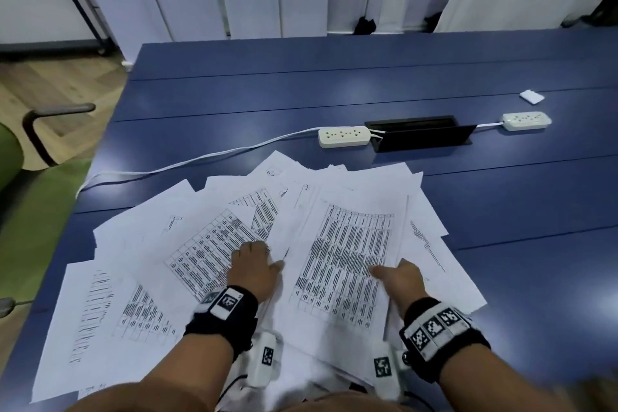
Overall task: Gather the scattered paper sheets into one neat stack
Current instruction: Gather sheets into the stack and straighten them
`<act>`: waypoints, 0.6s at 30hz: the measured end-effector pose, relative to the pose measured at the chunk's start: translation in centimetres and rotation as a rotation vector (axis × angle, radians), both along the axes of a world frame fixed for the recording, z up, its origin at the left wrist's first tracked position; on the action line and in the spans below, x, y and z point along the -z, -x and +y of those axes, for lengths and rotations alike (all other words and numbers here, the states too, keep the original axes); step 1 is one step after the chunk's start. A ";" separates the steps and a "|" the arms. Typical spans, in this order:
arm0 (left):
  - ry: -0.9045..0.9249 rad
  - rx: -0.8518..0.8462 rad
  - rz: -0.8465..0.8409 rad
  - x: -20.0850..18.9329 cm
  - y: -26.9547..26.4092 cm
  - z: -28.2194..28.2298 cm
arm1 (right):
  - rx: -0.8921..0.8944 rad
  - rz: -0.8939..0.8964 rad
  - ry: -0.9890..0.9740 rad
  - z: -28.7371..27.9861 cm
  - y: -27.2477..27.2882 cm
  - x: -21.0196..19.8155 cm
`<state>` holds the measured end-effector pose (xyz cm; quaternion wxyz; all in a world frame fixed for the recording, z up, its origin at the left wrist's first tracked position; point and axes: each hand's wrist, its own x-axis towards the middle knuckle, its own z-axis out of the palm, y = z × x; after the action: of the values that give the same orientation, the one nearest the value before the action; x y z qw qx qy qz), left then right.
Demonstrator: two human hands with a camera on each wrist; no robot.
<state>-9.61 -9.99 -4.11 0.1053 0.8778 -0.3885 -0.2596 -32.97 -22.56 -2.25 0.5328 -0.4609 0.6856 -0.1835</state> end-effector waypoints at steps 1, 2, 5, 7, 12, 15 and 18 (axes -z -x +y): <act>0.027 -0.015 0.036 -0.1 -0.3 -0.5 | 0.002 -0.022 -0.012 0.3 -0.3 0.3; 0.054 -0.029 0.096 -0.1 -0.4 -1.0 | -0.003 -0.040 -0.017 0.6 -0.5 0.6; 0.115 -0.034 0.271 -0.2 -0.7 -2.4 | -0.041 -0.069 -0.013 0.7 -0.3 3.3; 0.094 -0.037 0.332 0.0 -0.8 -2.9 | -0.053 -0.093 -0.013 0.9 -0.5 2.9; 0.161 -0.108 0.480 1.8 -1.1 -3.0 | 0.058 -0.271 -0.197 1.9 -0.7 0.9; 0.253 -0.105 0.503 1.1 -1.0 -2.3 | 0.008 -0.216 -0.153 2.1 -0.5 0.6; 0.389 -0.306 0.412 0.5 -2.9 -0.2 | -0.069 -0.049 0.050 0.9 0.4 0.8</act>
<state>-6.68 -10.16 -4.64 0.3856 0.8184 -0.2646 -0.3339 -33.38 -21.67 -3.03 0.5436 -0.4930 0.6512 -0.1935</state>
